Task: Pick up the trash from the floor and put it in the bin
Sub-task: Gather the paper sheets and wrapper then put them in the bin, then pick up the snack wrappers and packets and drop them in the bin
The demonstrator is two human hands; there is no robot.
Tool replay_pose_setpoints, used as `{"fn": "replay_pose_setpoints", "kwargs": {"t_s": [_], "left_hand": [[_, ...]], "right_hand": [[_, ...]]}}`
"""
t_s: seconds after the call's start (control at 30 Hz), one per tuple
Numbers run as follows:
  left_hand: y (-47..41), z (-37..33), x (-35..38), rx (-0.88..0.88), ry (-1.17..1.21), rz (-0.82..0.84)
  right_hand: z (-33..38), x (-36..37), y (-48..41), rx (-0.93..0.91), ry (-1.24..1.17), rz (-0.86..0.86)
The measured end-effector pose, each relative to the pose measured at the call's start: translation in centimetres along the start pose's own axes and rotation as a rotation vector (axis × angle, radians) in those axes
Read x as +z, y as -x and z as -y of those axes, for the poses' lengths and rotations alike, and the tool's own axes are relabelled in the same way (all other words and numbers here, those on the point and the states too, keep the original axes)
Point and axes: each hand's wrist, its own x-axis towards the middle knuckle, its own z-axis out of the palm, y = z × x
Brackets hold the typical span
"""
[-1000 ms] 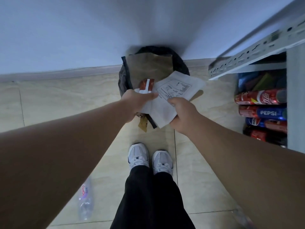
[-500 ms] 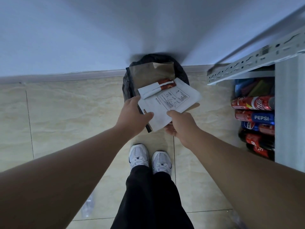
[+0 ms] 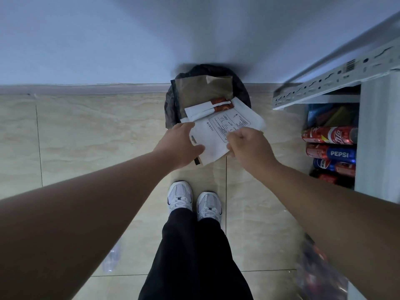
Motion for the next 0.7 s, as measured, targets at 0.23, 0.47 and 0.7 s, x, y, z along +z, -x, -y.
{"fn": "replay_pose_setpoints", "kwargs": {"t_s": [0.23, 0.47, 0.7], "left_hand": [[7.3, 3.1, -3.3, -0.116, 0.075, -0.046], [19.6, 8.2, -5.6, -0.342, 0.292, -0.167], [33.2, 14.4, -2.1, -0.567, 0.584, -0.312]], "right_hand": [[4.5, 1.4, 4.5, -0.1, 0.291, 0.155], [12.1, 6.1, 12.5, -0.285, 0.587, 0.415], [15.2, 14.5, 22.0, -0.404, 0.819, 0.596]]}}
